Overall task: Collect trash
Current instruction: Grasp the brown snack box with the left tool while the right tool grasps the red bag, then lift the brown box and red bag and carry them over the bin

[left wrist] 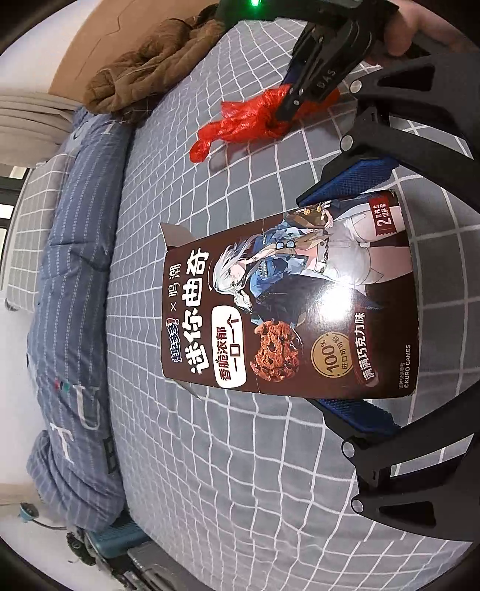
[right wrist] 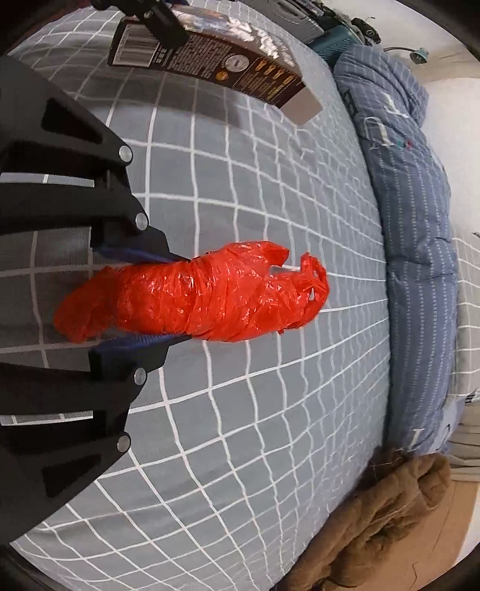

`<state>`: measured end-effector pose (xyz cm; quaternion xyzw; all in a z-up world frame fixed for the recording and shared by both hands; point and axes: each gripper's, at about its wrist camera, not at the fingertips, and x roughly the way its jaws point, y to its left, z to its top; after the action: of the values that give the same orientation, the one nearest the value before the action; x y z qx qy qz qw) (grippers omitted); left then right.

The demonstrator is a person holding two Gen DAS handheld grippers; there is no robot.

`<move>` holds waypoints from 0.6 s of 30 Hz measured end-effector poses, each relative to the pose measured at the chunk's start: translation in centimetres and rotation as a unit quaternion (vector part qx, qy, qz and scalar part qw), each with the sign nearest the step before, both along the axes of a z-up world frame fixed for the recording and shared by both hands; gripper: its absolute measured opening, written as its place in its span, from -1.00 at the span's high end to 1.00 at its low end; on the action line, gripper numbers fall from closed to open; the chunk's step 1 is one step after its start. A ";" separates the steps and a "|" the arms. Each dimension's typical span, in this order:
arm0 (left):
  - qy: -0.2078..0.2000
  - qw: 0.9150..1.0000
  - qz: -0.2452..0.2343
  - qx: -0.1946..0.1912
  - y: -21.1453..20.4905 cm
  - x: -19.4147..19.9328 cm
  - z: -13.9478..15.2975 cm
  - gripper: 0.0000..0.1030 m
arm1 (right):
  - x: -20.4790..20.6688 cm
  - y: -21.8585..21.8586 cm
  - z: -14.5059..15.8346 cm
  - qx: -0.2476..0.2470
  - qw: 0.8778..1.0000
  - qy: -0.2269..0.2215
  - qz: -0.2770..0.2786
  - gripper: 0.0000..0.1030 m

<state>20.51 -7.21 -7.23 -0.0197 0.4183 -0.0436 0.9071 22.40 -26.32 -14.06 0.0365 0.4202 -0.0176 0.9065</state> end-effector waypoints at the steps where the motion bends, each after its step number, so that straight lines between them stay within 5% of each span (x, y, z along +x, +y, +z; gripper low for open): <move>1: -0.001 1.000 0.001 0.000 0.1 -0.1 0.1 -0.75 | -0.2 0.1 0.4 -0.001 1.000 -0.006 0.001 0.39; 18: -0.024 1.000 0.006 -0.010 1.4 -3.0 2.9 -0.75 | -4.8 2.1 5.8 -0.022 0.998 -0.055 0.013 0.38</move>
<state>17.48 -5.82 -4.37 -0.0303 0.3957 -0.0428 0.9169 17.62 -24.24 -8.29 0.0119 0.3697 -0.0135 0.9290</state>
